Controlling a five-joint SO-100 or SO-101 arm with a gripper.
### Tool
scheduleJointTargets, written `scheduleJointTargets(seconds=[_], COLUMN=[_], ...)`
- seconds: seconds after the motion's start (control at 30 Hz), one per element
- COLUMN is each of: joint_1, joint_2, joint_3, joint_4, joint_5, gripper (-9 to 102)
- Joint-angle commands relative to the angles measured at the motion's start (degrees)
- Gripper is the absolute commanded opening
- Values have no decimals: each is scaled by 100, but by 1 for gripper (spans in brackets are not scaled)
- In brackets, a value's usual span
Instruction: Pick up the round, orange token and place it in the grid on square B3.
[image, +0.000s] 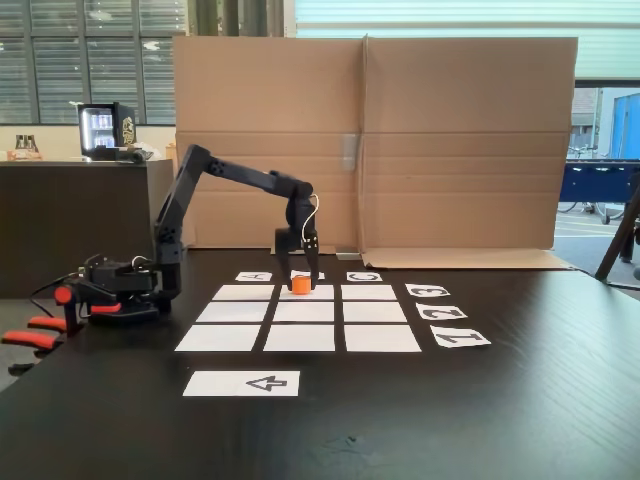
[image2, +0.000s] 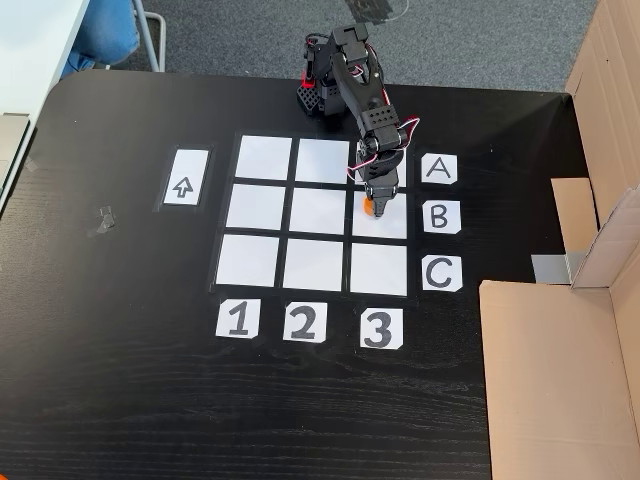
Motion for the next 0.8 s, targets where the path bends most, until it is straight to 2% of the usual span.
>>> scheduleJointTargets(seconds=[0.0, 0.17, 0.27, 0.37, 0.47, 0.63, 0.77], joint_1=[53, 53, 9, 0, 18, 44, -9], joint_2=[26, 105, 229, 519, 1046, 2224, 3419], joint_3=[-105, -9, 158, 457, 958, 2276, 3454], joint_4=[-26, -35, -35, -141, -290, -1134, -1775], joint_5=[35, 53, 105, 114, 132, 264, 272], gripper=[0, 8, 23, 29, 47, 65, 73])
